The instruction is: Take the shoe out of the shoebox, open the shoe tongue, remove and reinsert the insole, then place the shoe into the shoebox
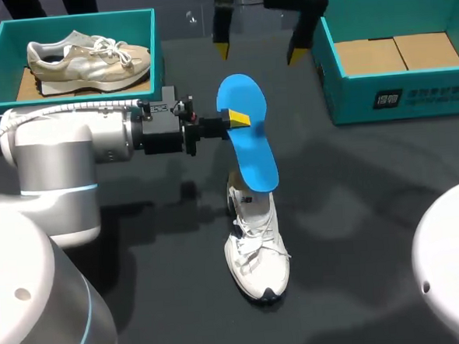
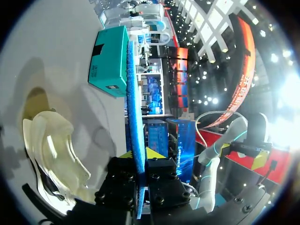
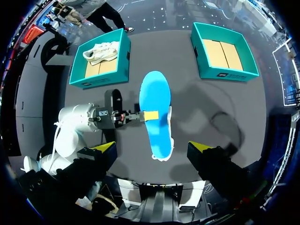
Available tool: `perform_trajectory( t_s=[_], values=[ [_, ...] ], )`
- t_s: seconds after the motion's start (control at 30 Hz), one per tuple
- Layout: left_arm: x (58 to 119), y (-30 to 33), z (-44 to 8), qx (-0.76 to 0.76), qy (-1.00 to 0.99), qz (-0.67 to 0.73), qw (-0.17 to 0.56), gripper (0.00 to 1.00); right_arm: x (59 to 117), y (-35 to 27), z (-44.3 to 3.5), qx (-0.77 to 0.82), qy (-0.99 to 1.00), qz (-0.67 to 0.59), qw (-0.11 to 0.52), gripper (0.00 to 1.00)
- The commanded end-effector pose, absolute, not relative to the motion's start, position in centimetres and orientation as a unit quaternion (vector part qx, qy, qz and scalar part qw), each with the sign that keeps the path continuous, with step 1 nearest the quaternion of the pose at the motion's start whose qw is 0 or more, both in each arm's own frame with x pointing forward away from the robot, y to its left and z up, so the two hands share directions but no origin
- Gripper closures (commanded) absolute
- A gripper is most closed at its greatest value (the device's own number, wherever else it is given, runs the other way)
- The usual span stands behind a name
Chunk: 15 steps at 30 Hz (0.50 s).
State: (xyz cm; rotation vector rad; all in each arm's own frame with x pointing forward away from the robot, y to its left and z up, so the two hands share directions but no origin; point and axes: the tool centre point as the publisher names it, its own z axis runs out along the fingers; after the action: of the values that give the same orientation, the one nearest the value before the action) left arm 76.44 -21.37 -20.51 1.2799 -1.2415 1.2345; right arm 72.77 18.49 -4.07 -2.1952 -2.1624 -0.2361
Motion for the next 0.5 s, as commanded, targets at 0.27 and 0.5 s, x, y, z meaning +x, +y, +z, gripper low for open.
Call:
perform_trajectory(
  t_s=[0.27, 0.5],
  values=[
    [76.4, -21.4, -20.5, 0.522, -0.506, 0.503, 0.467, 1.0, 72.8, 20.7, -4.1, -0.717, -0.695, 0.016, -0.054, 0.0],
    [76.4, -21.4, -20.5, 0.522, -0.506, 0.503, 0.467, 1.0, 72.7, 21.0, -4.2, -0.722, -0.69, 0.018, -0.057, 0.0]
  ],
)
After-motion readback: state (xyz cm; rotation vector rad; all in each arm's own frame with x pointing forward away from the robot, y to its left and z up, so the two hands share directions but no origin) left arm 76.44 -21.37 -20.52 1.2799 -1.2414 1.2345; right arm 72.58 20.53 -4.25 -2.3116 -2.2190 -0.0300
